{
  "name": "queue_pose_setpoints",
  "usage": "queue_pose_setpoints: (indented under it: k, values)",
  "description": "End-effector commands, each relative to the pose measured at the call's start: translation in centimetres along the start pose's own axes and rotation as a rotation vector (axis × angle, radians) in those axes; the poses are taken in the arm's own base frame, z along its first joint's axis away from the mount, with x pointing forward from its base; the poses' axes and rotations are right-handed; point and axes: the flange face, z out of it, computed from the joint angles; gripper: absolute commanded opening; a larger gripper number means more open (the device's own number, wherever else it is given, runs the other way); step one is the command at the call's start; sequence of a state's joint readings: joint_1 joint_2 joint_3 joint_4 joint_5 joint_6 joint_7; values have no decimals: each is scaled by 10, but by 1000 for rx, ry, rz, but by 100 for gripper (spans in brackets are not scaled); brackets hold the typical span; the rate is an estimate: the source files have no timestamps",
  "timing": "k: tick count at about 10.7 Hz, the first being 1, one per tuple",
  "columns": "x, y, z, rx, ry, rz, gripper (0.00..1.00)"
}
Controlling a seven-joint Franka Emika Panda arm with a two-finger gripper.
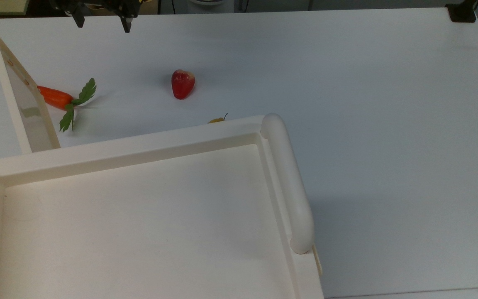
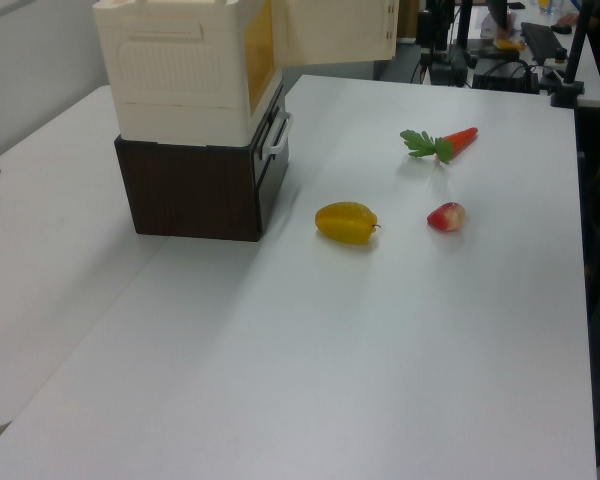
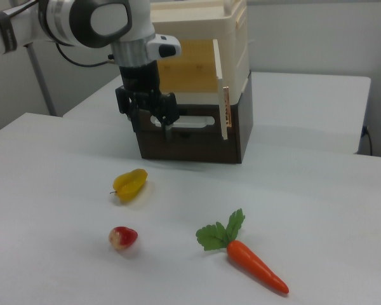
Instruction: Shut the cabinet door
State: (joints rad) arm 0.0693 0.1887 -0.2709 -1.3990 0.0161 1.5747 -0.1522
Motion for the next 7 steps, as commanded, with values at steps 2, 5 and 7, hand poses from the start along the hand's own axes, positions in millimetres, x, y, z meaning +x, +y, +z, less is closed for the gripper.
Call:
queue_pose_setpoints:
  k: [2, 5, 7]
  values:
    - [-22, 44, -23, 18, 54, -71, 1]
    - [-24, 114, -21, -30, 141, -68, 0]
    - [-22, 156, -14, -75, 207, -61, 0]
